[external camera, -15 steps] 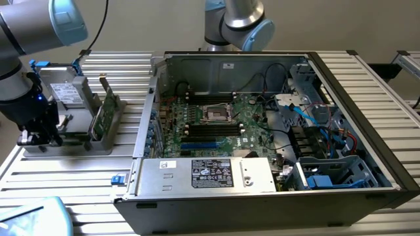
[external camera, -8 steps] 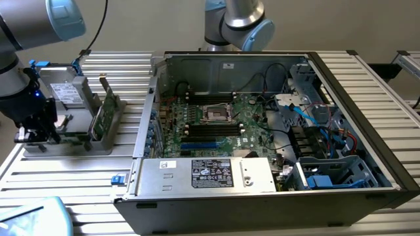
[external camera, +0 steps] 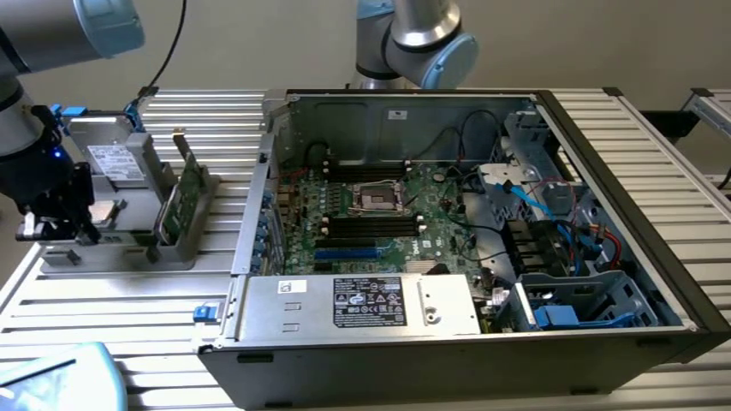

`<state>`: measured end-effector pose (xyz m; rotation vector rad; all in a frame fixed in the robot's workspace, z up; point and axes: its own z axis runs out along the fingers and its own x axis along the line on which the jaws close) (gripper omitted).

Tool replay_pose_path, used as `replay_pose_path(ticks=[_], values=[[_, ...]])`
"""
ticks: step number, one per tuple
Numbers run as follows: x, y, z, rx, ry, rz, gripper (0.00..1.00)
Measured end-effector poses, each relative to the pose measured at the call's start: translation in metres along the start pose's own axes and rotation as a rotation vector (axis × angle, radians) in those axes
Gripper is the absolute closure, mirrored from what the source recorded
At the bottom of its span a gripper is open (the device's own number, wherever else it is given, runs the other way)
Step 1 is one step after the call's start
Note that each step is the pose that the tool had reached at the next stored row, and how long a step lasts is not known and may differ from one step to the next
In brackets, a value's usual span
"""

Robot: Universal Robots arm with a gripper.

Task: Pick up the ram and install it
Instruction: 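Pick up the ram and move it above insertion slot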

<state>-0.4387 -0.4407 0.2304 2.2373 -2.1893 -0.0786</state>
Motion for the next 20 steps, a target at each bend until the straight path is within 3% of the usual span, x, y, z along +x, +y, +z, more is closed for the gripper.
replay_pose_path(ticks=[5, 12, 14, 20], values=[[0.000, -0.0015, -0.0146, -0.0047, -0.0001, 0.000, 0.86], [-0.001, -0.0112, -0.0365, -0.0204, -0.0005, 0.001, 0.86], [-0.001, -0.0159, -0.0399, -0.0233, -0.0005, 0.001, 0.86], [0.000, -0.0296, -0.0421, -0.0241, -0.0006, 0.001, 0.86]])
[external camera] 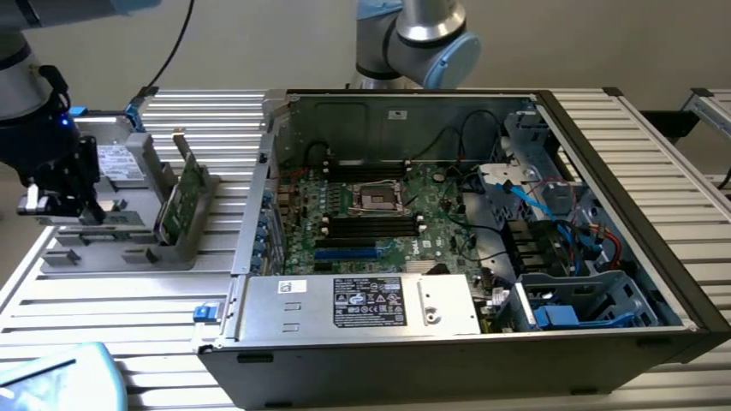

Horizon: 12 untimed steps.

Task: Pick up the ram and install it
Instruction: 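Pick up the ram and move it above insertion slot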

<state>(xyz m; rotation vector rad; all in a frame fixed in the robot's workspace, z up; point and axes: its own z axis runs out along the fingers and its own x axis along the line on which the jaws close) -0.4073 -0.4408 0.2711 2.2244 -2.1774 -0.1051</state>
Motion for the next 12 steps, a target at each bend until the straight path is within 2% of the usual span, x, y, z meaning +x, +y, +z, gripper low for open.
replay_pose_path(ticks=[5, 12], values=[[0.000, -0.0125, -0.0058, -0.0004, 0.0000, 0.000, 0.86], [0.000, -0.0348, -0.0254, -0.0049, -0.0001, 0.000, 0.86]])
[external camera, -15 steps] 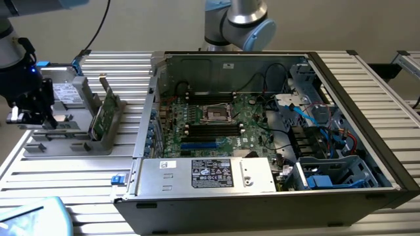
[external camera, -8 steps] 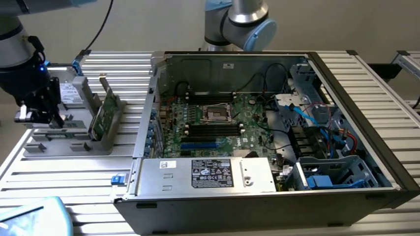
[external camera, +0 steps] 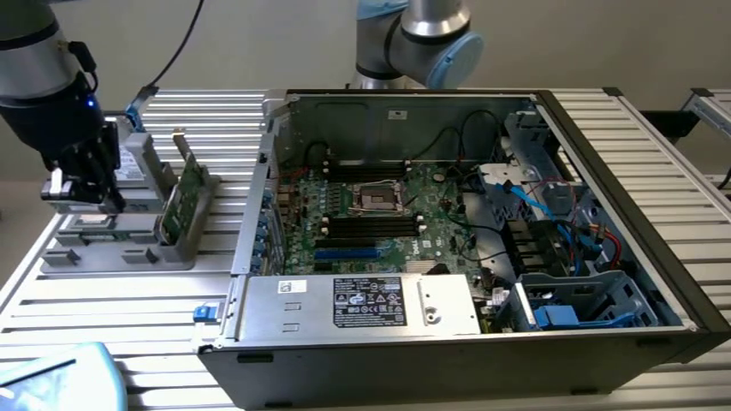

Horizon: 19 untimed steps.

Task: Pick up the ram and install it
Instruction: 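Pick up the ram and move it above insertion slot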

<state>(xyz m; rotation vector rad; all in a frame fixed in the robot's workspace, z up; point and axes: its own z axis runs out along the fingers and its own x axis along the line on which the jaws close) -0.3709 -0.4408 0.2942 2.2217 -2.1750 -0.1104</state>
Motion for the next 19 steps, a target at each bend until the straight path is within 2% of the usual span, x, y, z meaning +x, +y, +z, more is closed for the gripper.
replay_pose_path(ticks=[9, 19], values=[[0.000, -0.0322, -0.0270, -0.0092, -0.0003, 0.000, 0.86], [0.000, -0.0721, -0.0650, -0.0157, -0.0007, 0.000, 0.86]])
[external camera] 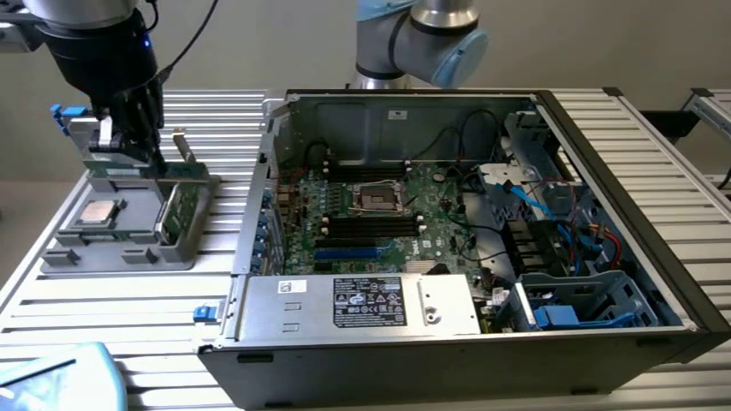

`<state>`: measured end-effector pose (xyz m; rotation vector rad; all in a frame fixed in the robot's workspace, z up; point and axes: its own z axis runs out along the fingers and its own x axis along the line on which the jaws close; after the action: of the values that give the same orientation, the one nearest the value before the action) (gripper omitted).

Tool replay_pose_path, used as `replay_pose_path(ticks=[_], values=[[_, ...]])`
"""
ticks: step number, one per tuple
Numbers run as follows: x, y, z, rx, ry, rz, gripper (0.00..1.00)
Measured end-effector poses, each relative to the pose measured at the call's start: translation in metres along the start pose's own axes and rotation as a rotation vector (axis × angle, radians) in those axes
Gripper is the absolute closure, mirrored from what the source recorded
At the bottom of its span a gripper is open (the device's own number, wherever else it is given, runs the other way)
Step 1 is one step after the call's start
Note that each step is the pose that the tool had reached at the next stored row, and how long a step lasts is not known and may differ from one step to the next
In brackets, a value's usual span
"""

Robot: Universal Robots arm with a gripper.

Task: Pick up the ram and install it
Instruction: 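Pick up the ram and move it above insertion slot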

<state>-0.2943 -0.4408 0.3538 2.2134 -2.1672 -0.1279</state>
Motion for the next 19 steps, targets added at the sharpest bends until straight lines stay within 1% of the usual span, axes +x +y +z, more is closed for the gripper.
replay_pose_path(ticks=[8, 12, 15, 19], values=[[0.000, -0.0320, -0.0305, -0.0053, -0.0004, 0.000, 0.86], [0.000, -0.0486, -0.0433, -0.0079, -0.0011, 0.000, 0.86], [0.000, -0.0616, -0.0490, -0.0092, -0.0015, 0.000, 0.86], [0.000, -0.0795, -0.0521, -0.0100, -0.0019, 0.000, 0.86]])
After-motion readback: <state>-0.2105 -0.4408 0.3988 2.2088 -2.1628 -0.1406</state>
